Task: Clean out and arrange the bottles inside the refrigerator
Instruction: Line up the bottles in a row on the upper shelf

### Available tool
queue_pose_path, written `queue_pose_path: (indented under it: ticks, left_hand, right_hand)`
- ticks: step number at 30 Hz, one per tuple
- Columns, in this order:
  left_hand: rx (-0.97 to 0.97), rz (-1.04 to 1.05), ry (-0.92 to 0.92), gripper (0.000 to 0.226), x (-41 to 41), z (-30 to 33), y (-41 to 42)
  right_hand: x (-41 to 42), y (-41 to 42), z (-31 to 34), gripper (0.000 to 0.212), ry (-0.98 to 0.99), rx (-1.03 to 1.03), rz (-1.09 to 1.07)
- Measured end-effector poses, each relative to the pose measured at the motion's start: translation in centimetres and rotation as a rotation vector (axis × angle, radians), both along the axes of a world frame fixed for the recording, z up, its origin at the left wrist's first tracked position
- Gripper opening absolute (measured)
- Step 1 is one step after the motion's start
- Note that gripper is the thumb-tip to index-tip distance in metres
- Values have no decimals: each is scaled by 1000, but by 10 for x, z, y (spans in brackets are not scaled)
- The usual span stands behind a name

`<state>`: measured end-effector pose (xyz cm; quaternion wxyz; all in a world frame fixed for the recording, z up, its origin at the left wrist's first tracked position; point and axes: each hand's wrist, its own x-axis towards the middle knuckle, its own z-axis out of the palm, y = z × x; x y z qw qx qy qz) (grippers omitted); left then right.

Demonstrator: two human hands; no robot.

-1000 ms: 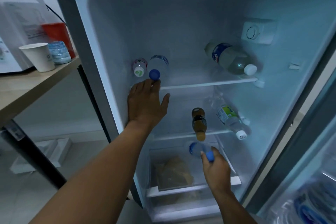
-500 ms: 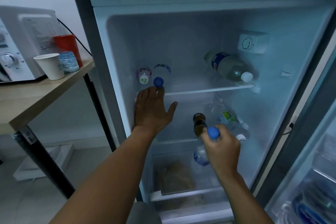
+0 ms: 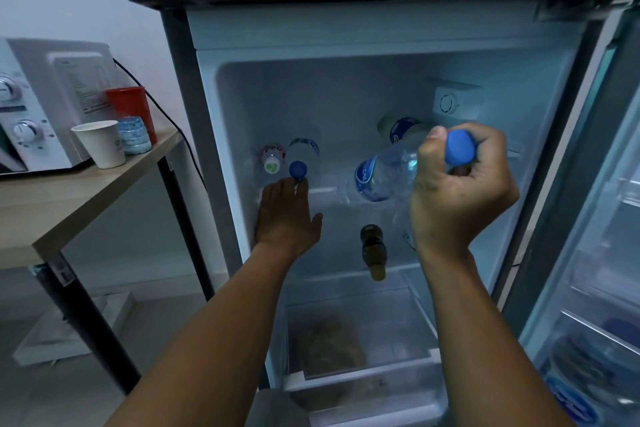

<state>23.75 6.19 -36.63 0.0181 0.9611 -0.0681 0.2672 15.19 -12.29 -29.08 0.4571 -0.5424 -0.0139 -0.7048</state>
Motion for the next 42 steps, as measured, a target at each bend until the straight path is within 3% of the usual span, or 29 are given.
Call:
queue_pose_path:
  ticks: [4, 13, 19, 23, 34, 42]
  left_hand:
    - [-12, -9, 13, 74, 0, -1, 2]
    - [-105, -20, -52, 73, -3, -5, 0]
    - [-141, -14, -134, 69, 1, -10, -2]
    - [-115, -16, -180, 68, 5, -15, -1]
    - [-97, -17, -232, 64, 13, -20, 0]
    - [-114, -7, -168, 68, 8, -17, 0]
  right_hand:
    - [8, 6, 0, 24, 10, 7, -20]
    - [33, 12, -52, 30, 449, -169, 172]
    - [63, 28, -64, 49, 673, -414, 132]
    - [88, 43, -55, 51, 787, -522, 104]
    - [141, 53, -55, 38, 765, -585, 35]
    - [127, 43, -66, 54, 782, -517, 228]
